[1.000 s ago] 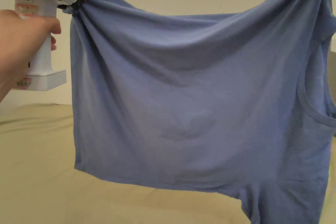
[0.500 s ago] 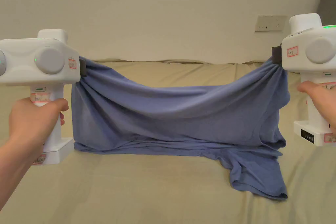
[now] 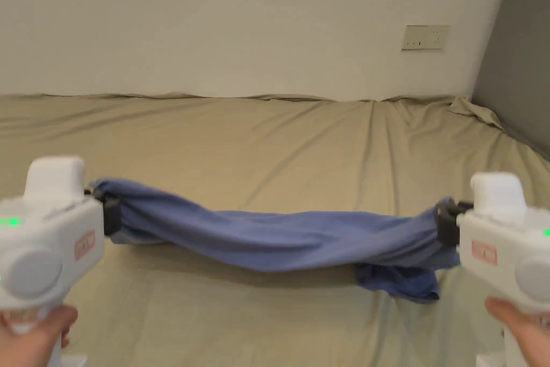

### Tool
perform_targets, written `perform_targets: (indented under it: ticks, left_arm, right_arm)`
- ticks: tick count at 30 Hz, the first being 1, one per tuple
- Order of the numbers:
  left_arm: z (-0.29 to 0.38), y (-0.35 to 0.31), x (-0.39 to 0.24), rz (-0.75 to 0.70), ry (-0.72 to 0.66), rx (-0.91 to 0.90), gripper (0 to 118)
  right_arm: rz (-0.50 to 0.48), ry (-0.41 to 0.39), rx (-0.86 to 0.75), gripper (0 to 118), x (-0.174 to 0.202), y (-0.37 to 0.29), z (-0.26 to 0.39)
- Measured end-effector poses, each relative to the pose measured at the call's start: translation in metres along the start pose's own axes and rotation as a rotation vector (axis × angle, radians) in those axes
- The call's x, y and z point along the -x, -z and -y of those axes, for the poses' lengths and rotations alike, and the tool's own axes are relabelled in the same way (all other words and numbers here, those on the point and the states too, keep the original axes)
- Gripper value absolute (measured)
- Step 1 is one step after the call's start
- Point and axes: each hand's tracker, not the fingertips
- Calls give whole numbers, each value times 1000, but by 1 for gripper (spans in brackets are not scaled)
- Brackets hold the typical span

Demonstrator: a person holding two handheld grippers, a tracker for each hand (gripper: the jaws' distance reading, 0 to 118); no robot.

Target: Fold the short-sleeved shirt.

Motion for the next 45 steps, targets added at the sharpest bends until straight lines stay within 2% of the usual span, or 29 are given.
perform_targets:
  ticks: [4, 8, 13, 20, 23, 27, 28, 29, 30, 31, 32, 33, 35, 37, 38, 39, 40, 41, 42, 43, 45]
  left_arm:
    - [73, -49, 10, -12, -21, 82, 3]
    - [123, -111, 23, -35, -43, 142, 3]
    - [162, -183, 40, -54, -75, 183, 3]
    - [206, -255, 27, -21, 0, 303, 3]
    - [223, -266, 21, -34, 57, 348, 3]
    - [234, -263, 24, -25, 5, 380, 3]
    - [234, -262, 26, -24, -3, 383, 8]
    - [231, -263, 29, -22, -24, 389, 25]
    - [228, -266, 33, -11, -61, 404, 56]
    - [223, -273, 36, 6, -85, 419, 64]
    - [217, -285, 38, -4, -89, 406, 64]
    - [209, -300, 38, -27, -87, 386, 65]
    - [190, -333, 37, -71, -63, 321, 75]
    - [170, -361, 32, -91, -20, 279, 75]
    - [164, -371, 30, -91, -4, 245, 73]
    - [158, -379, 27, -103, 4, 189, 41]
    - [153, -384, 21, -122, 24, 151, 0]
    - [150, -383, 17, -129, 40, 137, 0]
    - [148, -385, 15, -180, 55, 120, 0]
    - [147, -384, 15, -135, 31, 143, 0]
    - [149, -379, 9, -117, 44, 165, 0]
  right_arm:
    - [-19, 40, 80, 5, 0, -45, 76]
    - [-35, 114, 114, 5, -9, -103, 119]
    - [-43, 115, 107, 5, -19, -182, 142]
    - [-21, 124, 163, 5, -36, -271, 187]
    - [-5, 102, 232, 5, -36, -288, 211]
    - [-6, 80, 280, 5, -31, -287, 229]
    - [-2, 71, 286, 6, -29, -284, 228]
    - [7, 57, 295, 14, -27, -283, 225]
    - [7, 58, 300, 52, -26, -284, 219]
    - [0, 63, 305, 86, -28, -287, 215]
    - [-23, 86, 310, 97, -27, -292, 209]
    - [-9, 95, 275, 97, -24, -303, 202]
    - [3, 110, 224, 97, -19, -324, 187]
    - [20, 117, 197, 97, -11, -338, 173]
    - [29, 115, 171, 96, -7, -343, 169]
    - [27, 116, 144, 81, -4, -350, 164]
    - [5, 103, 128, 47, 0, -354, 161]
    - [17, 77, 114, 4, 4, -357, 159]
    - [55, 53, 91, 2, 10, -357, 158]
    - [114, 52, 52, 2, 14, -358, 162]
    - [29, 72, 87, 2, 12, -355, 163]
